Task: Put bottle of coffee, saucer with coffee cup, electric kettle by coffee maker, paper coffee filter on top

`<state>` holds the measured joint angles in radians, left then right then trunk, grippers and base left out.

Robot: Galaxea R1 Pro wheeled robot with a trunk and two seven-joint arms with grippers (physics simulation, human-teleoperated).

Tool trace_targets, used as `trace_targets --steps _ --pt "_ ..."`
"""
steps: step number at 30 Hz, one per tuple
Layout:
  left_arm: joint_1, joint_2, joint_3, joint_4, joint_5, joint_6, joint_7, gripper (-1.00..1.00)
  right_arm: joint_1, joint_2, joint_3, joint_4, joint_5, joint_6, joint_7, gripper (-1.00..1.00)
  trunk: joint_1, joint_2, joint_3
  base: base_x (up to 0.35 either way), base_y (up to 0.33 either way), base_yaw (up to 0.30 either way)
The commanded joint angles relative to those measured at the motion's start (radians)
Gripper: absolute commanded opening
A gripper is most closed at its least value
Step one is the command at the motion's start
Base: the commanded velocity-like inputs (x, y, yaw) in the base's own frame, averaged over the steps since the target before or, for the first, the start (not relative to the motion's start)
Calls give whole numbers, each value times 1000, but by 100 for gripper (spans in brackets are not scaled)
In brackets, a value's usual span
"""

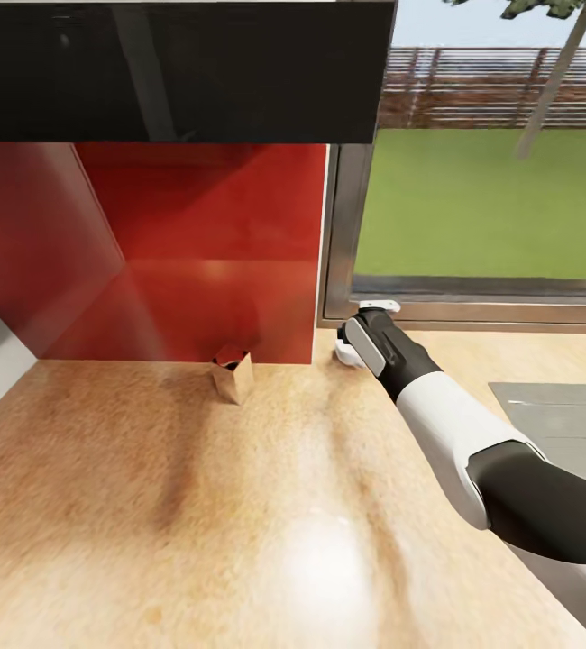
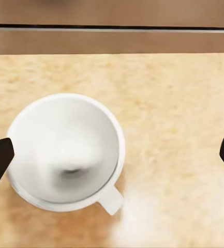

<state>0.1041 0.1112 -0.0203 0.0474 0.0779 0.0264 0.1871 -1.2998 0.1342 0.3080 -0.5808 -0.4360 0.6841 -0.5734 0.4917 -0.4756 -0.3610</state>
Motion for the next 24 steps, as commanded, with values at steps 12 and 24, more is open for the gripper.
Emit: trace_targets --steps 12,24 --pt "0 -1 -3 -1 8 3 1 100 -1 -1 6 -1 -10 2 -10 100 0 -1 -12 0 0 -63" --pt "0 -1 -3 -1 8 3 0 100 -1 0 9 -1 -10 2 -10 100 0 -1 -22 0 0 -43"
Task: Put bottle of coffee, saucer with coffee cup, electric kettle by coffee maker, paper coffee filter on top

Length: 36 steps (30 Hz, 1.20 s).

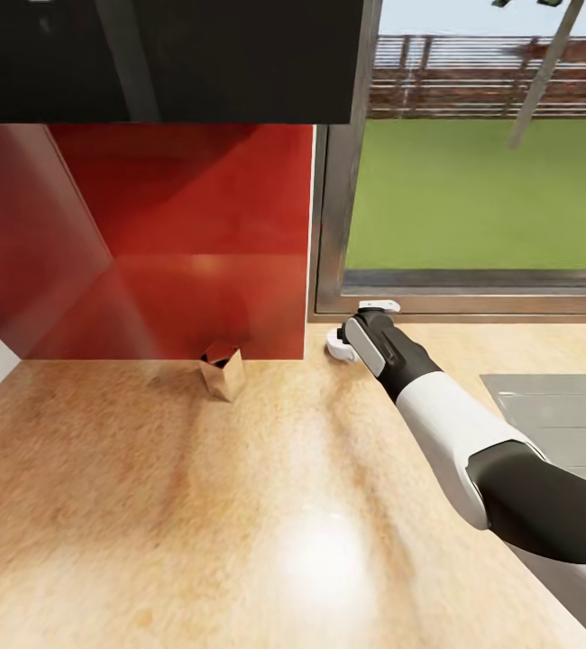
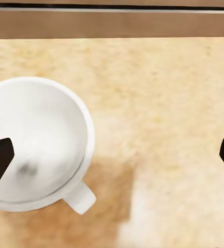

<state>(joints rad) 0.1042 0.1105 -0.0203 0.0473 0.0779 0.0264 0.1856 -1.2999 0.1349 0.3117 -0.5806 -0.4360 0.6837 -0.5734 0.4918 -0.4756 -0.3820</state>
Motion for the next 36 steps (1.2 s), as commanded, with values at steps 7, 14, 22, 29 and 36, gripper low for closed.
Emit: trace_targets --steps 7,14,22,29,36 --pt "0 0 -3 -1 8 3 2 100 -1 0 6 -1 -10 2 -10 100 0 -1 -11 0 0 0" --pt "0 -1 -3 -1 8 3 2 100 0 -1 6 -1 -10 3 -10 100 0 -1 -22 0 0 0" --pt "0 -1 -3 -1 8 3 2 100 0 -1 6 1 -9 2 -10 100 0 -1 -32 0 0 0" --pt "0 -1 -3 -1 8 3 2 100 -1 -1 6 1 -9 3 -10 100 0 -1 -33 0 0 0" --pt "0 -2 -4 -1 8 3 2 100 0 -1 7 1 -9 2 -10 100 0 -1 -38 0 0 0"
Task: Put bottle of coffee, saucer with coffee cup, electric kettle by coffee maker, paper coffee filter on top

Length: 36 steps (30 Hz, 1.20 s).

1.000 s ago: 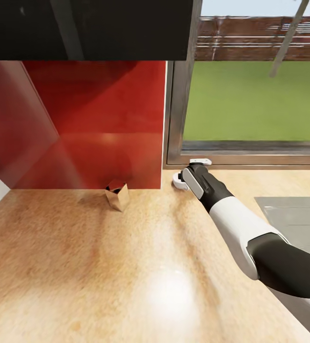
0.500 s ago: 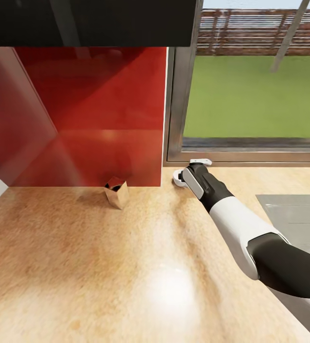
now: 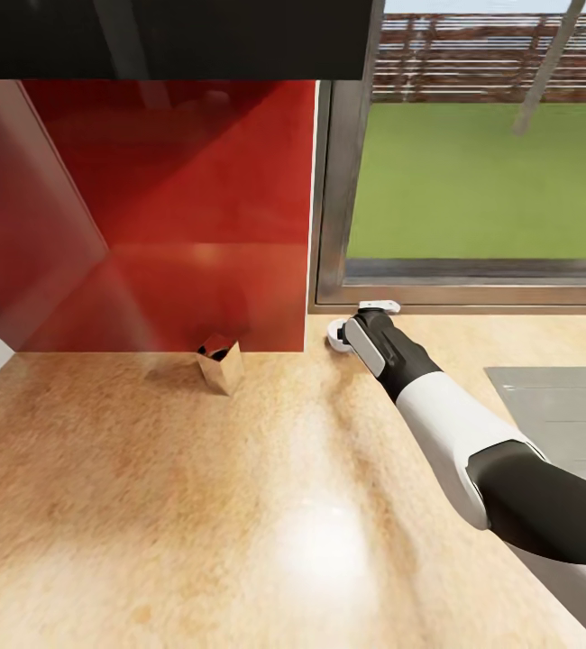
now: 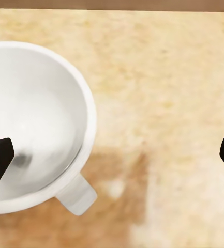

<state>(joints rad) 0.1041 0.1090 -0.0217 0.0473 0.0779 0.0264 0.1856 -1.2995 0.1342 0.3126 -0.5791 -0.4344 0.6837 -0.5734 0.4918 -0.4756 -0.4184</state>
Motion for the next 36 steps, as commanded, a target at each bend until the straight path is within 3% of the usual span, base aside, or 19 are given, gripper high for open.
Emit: trace_targets --steps 1,13,36 --pt "0 0 -2 -1 8 3 2 100 -1 -1 6 -1 -10 2 -9 100 0 -1 -3 0 0 0" --pt "0 0 -1 -1 8 3 2 100 -1 -1 6 -1 -10 3 -9 100 0 -1 -20 0 0 0" --pt "0 0 -1 -1 8 3 2 100 -1 -2 6 2 -10 2 -9 100 0 -1 -26 0 0 0"
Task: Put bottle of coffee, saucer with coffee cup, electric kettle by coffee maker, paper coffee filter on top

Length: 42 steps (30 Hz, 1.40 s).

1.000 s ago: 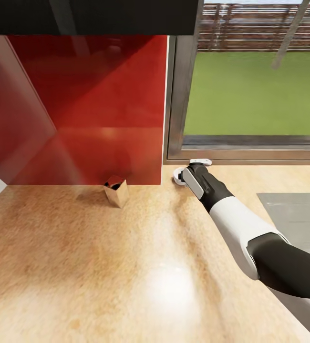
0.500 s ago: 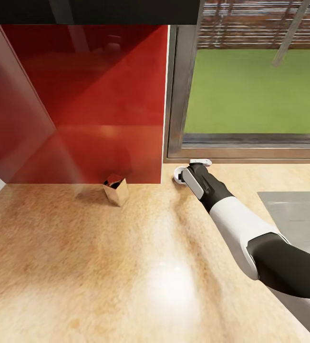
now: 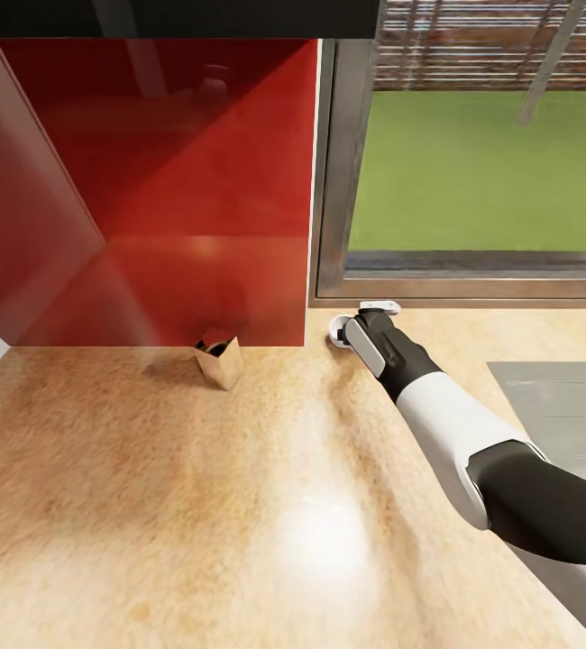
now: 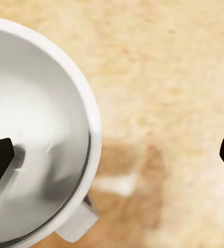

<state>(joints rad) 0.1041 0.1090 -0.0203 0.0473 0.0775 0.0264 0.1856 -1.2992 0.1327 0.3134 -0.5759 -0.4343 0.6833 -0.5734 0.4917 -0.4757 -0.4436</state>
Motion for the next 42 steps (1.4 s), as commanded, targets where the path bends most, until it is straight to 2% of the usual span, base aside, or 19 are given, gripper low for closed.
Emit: trace_targets --steps 1,9,10,42 --pt "0 0 -3 -1 8 3 2 100 -1 -1 6 -1 -11 2 -9 100 0 -1 -1 0 0 0" --pt "0 0 -3 -1 8 3 2 100 -1 -1 6 1 -11 2 -9 100 0 -1 -1 0 0 0" --pt "0 0 -3 -1 8 3 2 100 -1 -1 6 1 -11 2 -9 -100 0 -1 -1 0 0 0" --pt "0 1 -3 -1 8 2 -1 100 0 -1 6 -1 -12 2 -9 -100 0 -1 -1 0 0 0"
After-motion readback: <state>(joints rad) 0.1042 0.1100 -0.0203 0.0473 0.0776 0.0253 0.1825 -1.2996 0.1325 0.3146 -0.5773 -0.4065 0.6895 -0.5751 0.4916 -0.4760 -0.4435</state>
